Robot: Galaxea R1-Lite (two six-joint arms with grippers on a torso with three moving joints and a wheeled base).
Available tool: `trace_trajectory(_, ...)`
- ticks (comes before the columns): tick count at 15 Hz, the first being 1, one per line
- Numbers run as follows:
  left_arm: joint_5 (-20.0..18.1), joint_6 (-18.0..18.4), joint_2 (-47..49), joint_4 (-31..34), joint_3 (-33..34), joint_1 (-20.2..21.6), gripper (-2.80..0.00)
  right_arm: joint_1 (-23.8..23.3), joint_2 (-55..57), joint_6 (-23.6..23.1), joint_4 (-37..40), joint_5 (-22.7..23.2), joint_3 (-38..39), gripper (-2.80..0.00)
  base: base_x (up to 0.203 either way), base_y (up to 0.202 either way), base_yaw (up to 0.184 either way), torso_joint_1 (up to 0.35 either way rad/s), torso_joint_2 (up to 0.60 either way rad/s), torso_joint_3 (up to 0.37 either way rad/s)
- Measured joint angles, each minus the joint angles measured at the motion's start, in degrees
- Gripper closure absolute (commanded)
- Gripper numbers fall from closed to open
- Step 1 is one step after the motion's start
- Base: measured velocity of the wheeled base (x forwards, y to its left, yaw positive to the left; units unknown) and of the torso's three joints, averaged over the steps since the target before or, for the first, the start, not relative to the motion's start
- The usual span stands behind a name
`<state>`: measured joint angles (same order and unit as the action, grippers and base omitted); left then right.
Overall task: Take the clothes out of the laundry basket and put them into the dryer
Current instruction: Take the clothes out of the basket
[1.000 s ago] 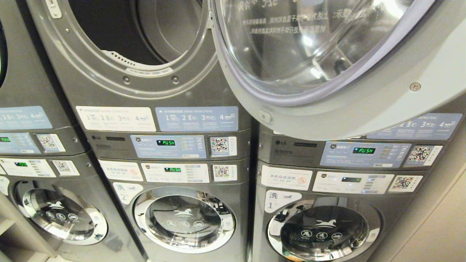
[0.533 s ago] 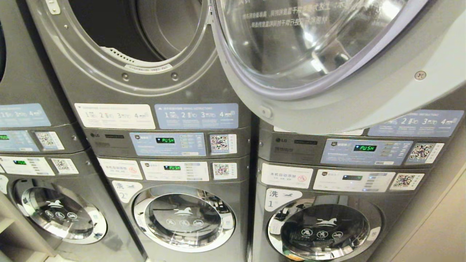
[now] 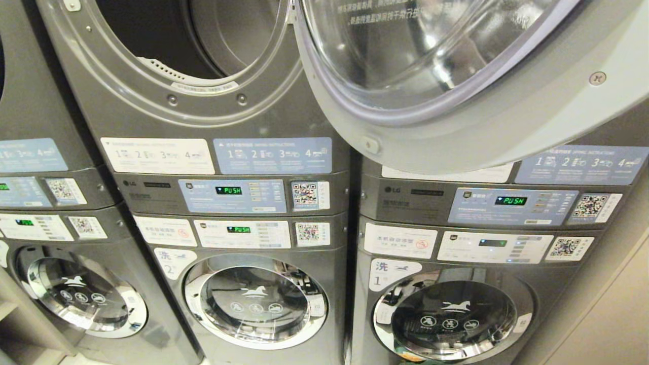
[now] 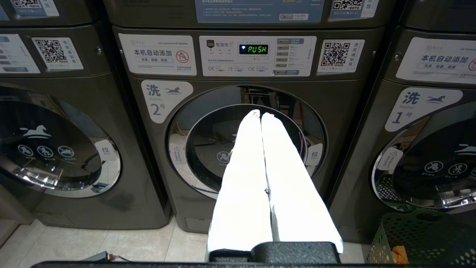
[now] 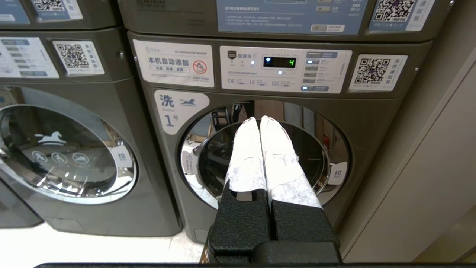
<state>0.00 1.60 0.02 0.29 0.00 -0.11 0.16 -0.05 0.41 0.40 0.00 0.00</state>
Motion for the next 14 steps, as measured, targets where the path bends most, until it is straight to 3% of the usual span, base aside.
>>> trace_trajectory(14,0.0,-1.4,0.0,-0.1,0.0,0.0,0.00,0.0,0.0,0.0,0.0,0.0,0.0,0.00,0.000,0.000,0.000,-0.135,0.30,0.158)
